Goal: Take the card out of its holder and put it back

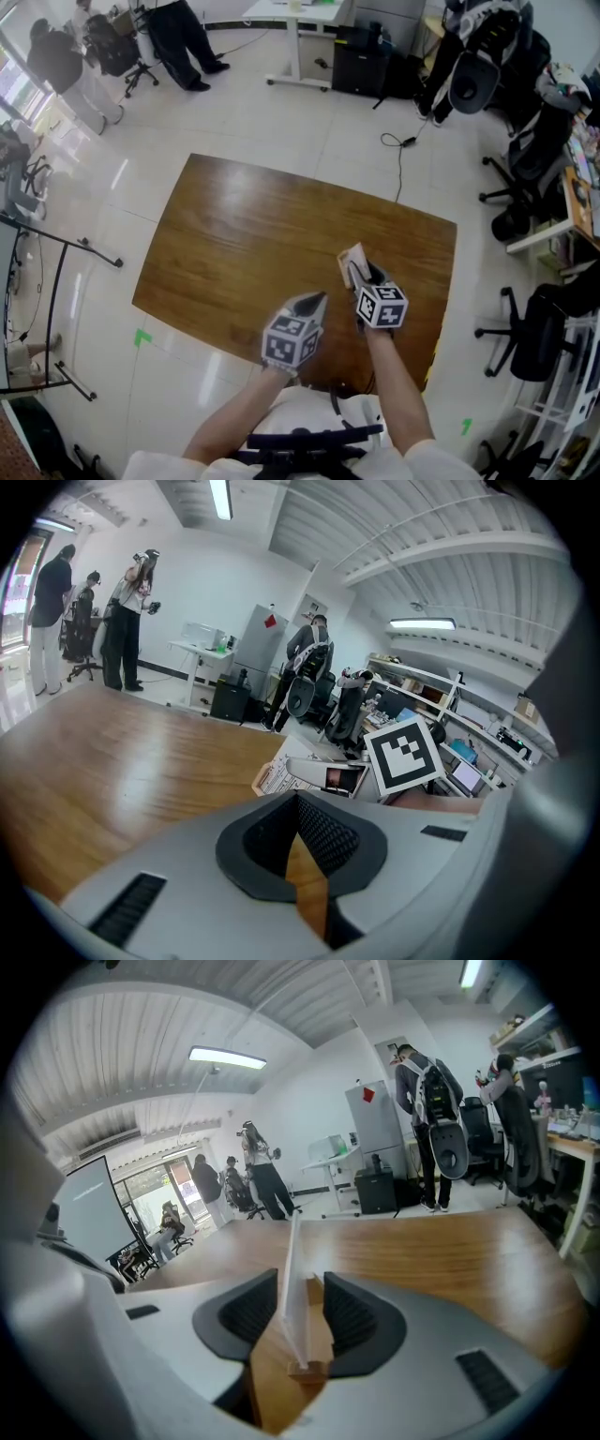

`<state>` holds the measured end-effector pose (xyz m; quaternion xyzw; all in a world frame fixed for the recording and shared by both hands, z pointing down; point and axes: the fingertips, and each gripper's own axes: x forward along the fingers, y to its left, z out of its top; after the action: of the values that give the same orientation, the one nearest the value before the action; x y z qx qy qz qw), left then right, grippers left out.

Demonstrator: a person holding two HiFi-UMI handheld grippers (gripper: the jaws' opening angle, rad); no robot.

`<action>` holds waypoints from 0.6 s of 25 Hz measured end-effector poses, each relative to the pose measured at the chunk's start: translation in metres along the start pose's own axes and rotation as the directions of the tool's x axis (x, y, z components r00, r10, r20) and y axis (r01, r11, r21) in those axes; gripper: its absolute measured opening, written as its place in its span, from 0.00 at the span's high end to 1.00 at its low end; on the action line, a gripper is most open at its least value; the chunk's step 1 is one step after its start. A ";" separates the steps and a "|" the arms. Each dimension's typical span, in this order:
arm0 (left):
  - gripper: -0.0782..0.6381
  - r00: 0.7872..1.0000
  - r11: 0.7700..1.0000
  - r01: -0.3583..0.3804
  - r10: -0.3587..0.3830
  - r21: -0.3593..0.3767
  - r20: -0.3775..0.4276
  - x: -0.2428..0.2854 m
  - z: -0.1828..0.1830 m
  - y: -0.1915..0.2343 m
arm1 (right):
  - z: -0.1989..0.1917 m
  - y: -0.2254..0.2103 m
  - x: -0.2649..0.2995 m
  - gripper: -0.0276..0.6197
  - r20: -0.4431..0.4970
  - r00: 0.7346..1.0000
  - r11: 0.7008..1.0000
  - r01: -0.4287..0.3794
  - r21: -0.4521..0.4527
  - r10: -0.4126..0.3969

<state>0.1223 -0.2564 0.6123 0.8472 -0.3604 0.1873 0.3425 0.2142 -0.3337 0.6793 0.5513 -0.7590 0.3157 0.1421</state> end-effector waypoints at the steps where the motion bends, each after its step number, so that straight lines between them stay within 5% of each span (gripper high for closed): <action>1: 0.90 1.000 1.000 0.000 0.000 -0.002 -0.002 0.000 -0.001 0.001 | -0.001 0.000 0.002 0.71 -0.005 1.000 1.000 0.001 -0.002 -0.001; 15: 0.90 1.000 0.999 -0.016 0.015 -0.033 -0.011 -0.005 -0.008 0.013 | -0.008 0.000 0.014 0.89 -0.022 0.999 0.999 0.033 -0.023 -0.033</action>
<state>0.1086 -0.2547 0.6209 0.8375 -0.3682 0.1885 0.3571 0.2083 -0.3387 0.6930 0.5586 -0.7516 0.3111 0.1620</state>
